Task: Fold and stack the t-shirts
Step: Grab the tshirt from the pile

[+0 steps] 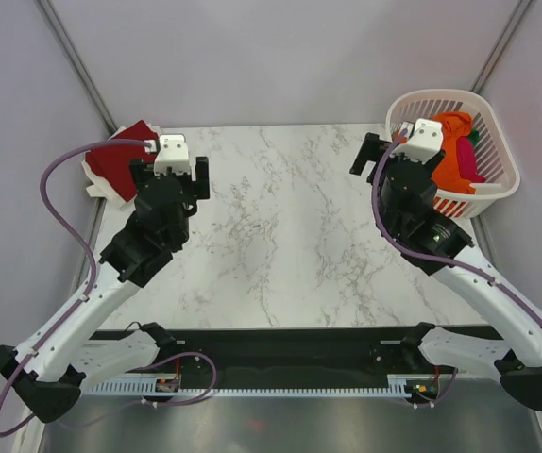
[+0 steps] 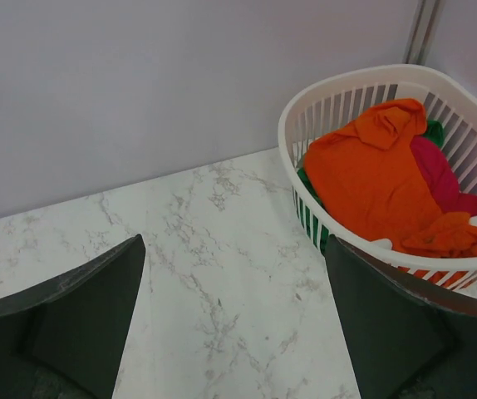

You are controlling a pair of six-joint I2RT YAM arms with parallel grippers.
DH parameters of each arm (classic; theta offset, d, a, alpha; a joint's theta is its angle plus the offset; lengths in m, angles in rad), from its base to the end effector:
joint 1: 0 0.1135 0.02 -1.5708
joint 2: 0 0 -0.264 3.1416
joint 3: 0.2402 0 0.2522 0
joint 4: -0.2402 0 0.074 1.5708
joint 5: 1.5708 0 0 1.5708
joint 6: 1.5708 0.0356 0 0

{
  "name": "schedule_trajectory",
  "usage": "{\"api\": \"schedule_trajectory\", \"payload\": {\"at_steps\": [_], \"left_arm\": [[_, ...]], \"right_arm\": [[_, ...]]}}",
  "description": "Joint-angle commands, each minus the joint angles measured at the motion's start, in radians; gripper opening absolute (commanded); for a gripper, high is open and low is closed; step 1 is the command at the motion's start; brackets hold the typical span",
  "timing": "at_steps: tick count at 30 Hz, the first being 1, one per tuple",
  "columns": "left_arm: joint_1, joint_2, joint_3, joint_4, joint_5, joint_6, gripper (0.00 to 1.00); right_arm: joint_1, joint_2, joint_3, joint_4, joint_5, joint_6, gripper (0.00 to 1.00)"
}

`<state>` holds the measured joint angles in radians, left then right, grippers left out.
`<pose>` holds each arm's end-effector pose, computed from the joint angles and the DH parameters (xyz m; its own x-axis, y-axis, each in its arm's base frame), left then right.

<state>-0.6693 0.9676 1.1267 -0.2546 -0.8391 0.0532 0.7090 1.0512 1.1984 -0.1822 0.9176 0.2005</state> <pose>0.1732 -0.1033 0.4196 -0.0835 0.1114 -0.9903 -0.1621 0.9790 0.1238 0.1839 0.1205 0.4346 0.0151 0.1725 -0.9849 0.2079 0.9629 0.1718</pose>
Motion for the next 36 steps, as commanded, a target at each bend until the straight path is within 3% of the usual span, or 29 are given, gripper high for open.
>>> {"api": "schedule_trajectory", "payload": {"at_steps": [1, 4, 5, 7, 8, 11, 17, 20, 25, 36], "left_arm": [[-0.001, -0.030, -0.033, 0.023, -0.018, 0.027, 0.96], [-0.001, -0.061, -0.044, 0.023, 0.011, 0.014, 0.96], [-0.001, -0.063, -0.044, 0.021, 0.012, 0.014, 0.96], [-0.001, -0.072, -0.044, 0.021, 0.012, 0.014, 0.96], [-0.001, -0.073, -0.045, 0.021, 0.015, 0.013, 0.96], [-0.001, -0.089, -0.054, 0.023, 0.025, 0.007, 0.95], [-0.001, -0.073, -0.053, 0.020, 0.023, 0.010, 0.95], [-0.001, -0.073, -0.054, 0.021, 0.031, 0.007, 0.95], [-0.001, -0.063, -0.058, 0.021, 0.034, 0.007, 0.95], [-0.001, -0.023, -0.058, 0.023, 0.026, 0.019, 0.95]], "right_arm": [[0.006, 0.044, 0.101, -0.008, -0.023, -0.099, 0.98], [0.012, 0.090, 0.115, 0.094, -0.017, -0.202, 0.98], [0.001, 0.116, 0.157, 0.110, 0.071, -0.275, 0.98], [-0.055, 0.251, 0.270, 0.007, 0.092, -0.264, 0.98], [-0.160, 0.344, 0.425, -0.075, 0.010, -0.140, 0.98], [-0.366, 0.455, 0.623, -0.255, -0.196, 0.015, 0.98], [-0.704, 0.648, 0.796, -0.378, -0.468, 0.215, 0.97], [-0.865, 0.755, 0.797, -0.364, -0.633, 0.273, 0.90], [-0.957, 0.937, 0.903, -0.390, -0.778, 0.281, 0.84], [-0.999, 1.196, 1.052, -0.378, -0.807, 0.263, 0.82]]}}
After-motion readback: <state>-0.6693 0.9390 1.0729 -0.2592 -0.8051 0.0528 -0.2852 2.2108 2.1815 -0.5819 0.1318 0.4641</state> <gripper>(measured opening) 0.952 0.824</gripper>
